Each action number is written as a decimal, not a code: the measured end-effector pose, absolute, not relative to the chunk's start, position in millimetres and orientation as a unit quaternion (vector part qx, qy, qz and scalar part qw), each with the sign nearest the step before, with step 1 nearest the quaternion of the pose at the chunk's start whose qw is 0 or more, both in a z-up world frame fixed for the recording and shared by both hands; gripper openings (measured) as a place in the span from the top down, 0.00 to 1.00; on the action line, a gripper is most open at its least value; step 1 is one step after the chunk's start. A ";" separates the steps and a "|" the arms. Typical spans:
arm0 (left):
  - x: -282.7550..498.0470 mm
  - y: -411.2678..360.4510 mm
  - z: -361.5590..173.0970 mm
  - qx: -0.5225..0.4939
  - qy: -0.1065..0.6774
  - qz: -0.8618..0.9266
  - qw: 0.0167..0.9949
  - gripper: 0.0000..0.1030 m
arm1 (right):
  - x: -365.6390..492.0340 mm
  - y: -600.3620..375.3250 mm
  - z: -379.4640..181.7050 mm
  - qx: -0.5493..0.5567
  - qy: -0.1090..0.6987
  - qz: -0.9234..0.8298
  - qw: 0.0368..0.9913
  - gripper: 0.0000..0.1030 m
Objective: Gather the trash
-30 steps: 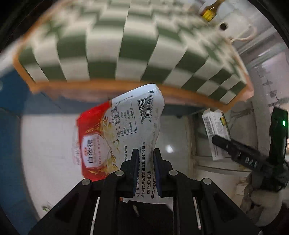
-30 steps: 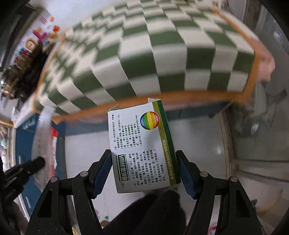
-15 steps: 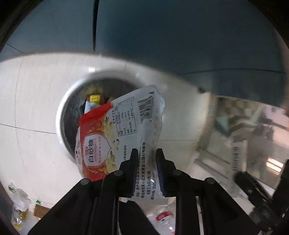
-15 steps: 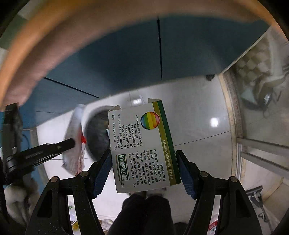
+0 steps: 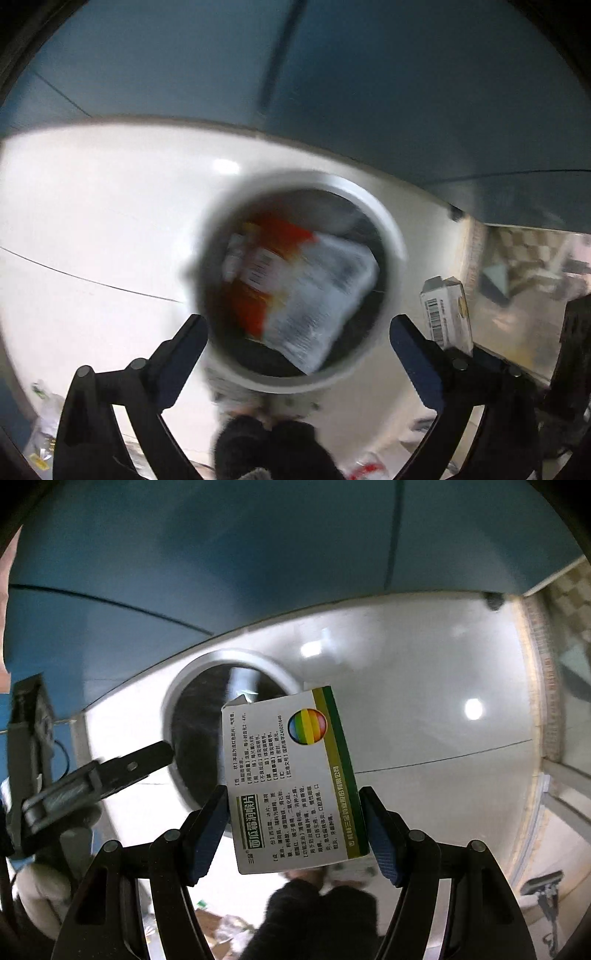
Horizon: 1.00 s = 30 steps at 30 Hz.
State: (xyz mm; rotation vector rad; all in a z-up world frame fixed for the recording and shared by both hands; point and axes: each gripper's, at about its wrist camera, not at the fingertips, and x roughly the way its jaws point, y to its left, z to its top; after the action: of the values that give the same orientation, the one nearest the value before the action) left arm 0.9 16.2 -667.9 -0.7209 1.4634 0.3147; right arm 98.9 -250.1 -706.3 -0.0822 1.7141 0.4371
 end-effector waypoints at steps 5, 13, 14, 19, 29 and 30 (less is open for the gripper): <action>-21.2 25.4 -646.0 -0.232 0.632 0.216 0.707 0.02 | 90.7 -218.1 -740.4 -0.040 0.771 0.200 0.604 0.01; -39.5 1.9 -609.2 -0.222 0.619 0.239 0.714 0.02 | 71.4 -219.7 -715.4 -0.122 0.728 0.169 0.653 0.00; -40.8 -1.0 -606.3 -0.222 0.618 0.242 0.714 0.02 | 69.8 -220.2 -710.2 -0.134 0.721 0.166 0.660 0.00; -50.1 -20.6 -580.3 -0.219 0.621 0.240 0.713 0.02 | 66.4 -232.9 -670.4 -0.172 0.693 0.157 0.682 0.00; -69.1 -57.7 -472.7 -0.221 0.617 0.234 0.718 0.02 | 43.4 -240.0 -544.7 -0.175 0.658 0.177 0.710 0.00; -73.1 -62.4 -452.5 -0.219 0.614 0.233 0.722 0.02 | 39.4 -241.8 -526.7 -0.178 0.654 0.179 0.713 0.00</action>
State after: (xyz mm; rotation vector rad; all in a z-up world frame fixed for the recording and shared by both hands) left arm -73.1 -62.4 -452.5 -0.4848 1.3559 0.5144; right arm 39.4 -241.8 -526.7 -0.3935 1.4490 0.3971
